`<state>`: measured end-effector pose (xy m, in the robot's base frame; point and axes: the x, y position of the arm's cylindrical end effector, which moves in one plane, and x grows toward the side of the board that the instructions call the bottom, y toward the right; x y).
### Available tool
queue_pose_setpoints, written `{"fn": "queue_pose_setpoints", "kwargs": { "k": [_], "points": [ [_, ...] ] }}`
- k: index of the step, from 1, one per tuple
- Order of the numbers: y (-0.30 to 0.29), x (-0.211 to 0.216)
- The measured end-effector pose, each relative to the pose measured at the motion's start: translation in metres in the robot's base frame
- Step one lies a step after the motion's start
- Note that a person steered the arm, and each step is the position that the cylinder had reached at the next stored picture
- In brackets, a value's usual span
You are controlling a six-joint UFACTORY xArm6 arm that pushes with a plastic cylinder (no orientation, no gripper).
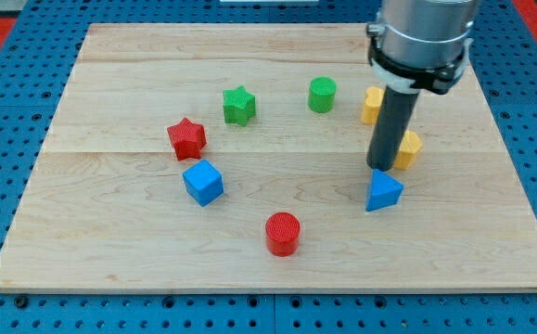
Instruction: Slide the blue triangle in between the yellow hexagon and the red circle
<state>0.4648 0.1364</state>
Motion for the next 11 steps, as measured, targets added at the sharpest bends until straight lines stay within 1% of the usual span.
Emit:
{"fn": "queue_pose_setpoints", "kwargs": {
  "k": [1, 2, 3, 4, 5, 6, 7, 9, 10, 11],
  "points": [
    [0.014, 0.048],
    [0.053, 0.057],
    [0.049, 0.095],
    [0.009, 0.102],
    [-0.014, 0.074],
    [-0.041, 0.057],
    [0.001, 0.073],
    [0.03, 0.074],
    [0.056, 0.077],
    [0.065, 0.077]
  ]
}}
